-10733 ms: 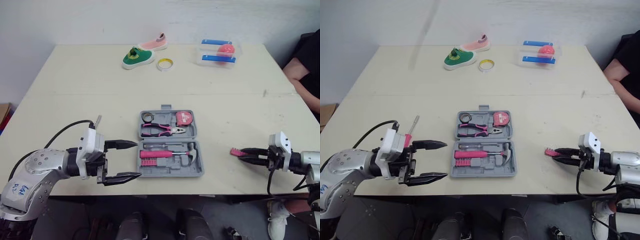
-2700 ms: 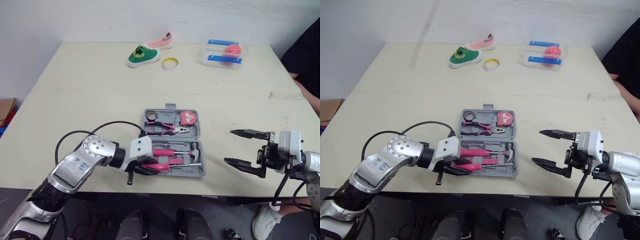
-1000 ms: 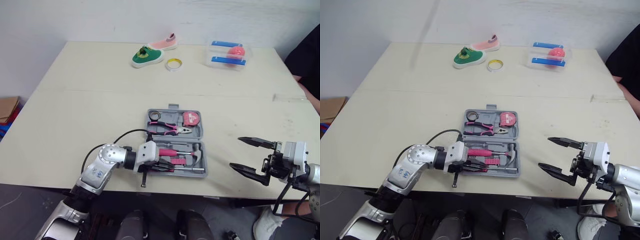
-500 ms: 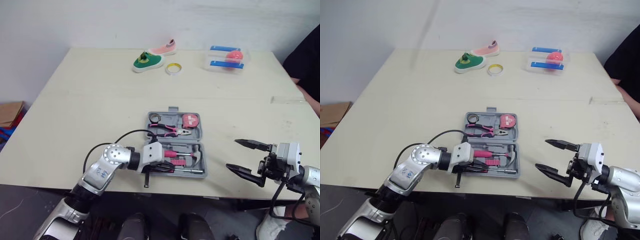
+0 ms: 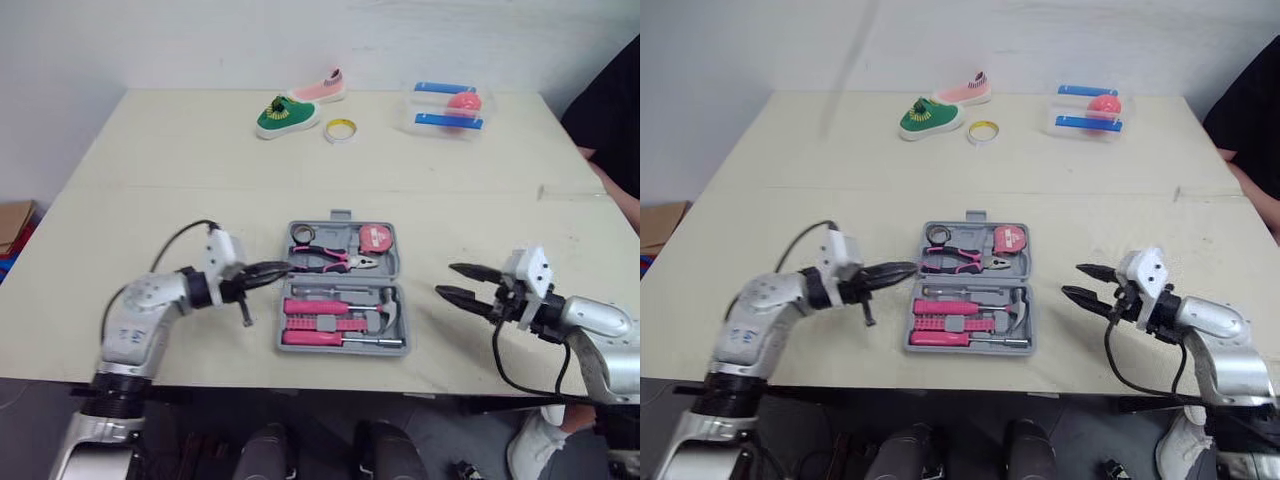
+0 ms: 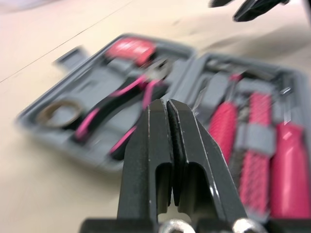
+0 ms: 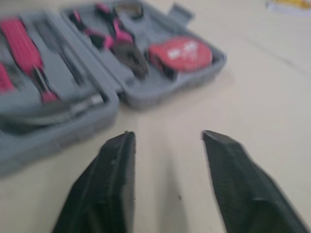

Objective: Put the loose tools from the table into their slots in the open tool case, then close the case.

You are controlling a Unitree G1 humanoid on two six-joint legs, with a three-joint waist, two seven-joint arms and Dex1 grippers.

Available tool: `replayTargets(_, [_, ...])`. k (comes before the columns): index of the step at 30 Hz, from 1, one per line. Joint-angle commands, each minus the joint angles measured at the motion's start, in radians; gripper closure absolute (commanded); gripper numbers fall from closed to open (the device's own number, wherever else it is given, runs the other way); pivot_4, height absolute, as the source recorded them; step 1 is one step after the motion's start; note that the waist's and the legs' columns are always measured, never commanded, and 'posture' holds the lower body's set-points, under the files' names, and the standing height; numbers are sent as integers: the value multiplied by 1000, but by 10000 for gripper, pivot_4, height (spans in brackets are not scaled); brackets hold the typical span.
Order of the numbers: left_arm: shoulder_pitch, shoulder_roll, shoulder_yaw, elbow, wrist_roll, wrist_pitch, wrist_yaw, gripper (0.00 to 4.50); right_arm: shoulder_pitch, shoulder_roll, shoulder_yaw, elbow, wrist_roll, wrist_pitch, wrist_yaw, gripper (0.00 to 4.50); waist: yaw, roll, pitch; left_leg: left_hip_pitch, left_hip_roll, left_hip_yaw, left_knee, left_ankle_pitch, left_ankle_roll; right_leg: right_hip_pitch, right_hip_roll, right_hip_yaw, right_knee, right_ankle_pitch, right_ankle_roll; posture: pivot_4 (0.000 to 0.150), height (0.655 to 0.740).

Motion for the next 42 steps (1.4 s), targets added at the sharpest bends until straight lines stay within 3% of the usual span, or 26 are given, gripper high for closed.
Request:
replayTargets(1, [3, 11, 20, 25, 23, -8, 24, 45000, -49, 4, 42, 51, -55, -36, 13, 40647, 0, 0, 1, 0, -1, 0, 0, 0, 0, 0, 0, 0, 0, 0, 0, 1500, 7400])
replayTargets(2, [9, 5, 7, 36, 40, -3, 40, 45000, -68, 9, 70, 77, -79, -49, 19, 44678, 0, 0, 1, -1, -1, 0, 0, 0, 1, 0, -1, 0, 0, 1, 1, 1500, 7400])
replayTargets(12, [-15, -118, -106, 106, 144, 12, 127, 45000, -185, 113, 178, 224, -180, -172, 11, 44678, -7, -2, 2, 0, -1, -1, 1, 1, 1, 1, -3, 2, 0, 2, 4, 1500, 7400])
replayTargets(19, [-52, -162, -101, 157, 157, 67, 180, 45000, -270, 163, 218, 325, -226, -204, 5, 44678, -24, -3, 2, 0, -1, -1, 1, 2, 1, 1, -3, 1, 1, 2, 4, 1500, 7400])
replayTargets(28, [-100, -143, -78, 241, 164, 75, 177, 45000, -353, 202, 215, 415, -258, -215, -44, 44678, -29, -3, 2, 2, -1, -1, 2, 2, 0, 2, -3, 2, 3, 3, 4, 1500, 7400])
replayTargets(36, [-91, -96, -6, 268, 124, 58, 154, 45000, -340, 160, 159, 373, -213, -113, -39, 44678, -28, -3, 2, 2, 0, -1, 1, 2, 0, 1, -3, 3, 3, 3, 4, 1500, 7400])
replayTargets(39, [-60, -56, 83, 208, 75, 69, 171, 36500, -322, 105, 102, 293, -173, -5, -59, 34905, -27, -3, 2, 0, -1, -1, 1, 2, 0, 1, -4, 4, 2, 3, 4, 1500, 7400])
replayTargets(42, [-54, -29, 131, 93, -5, 187, 171, 23991, -317, 67, 45, 131, -45, 335, -59, 21305, -23, -3, 3, -3, -1, -3, 0, 2, 0, 0, -5, 5, 2, 3, 4, 1500, 7400])
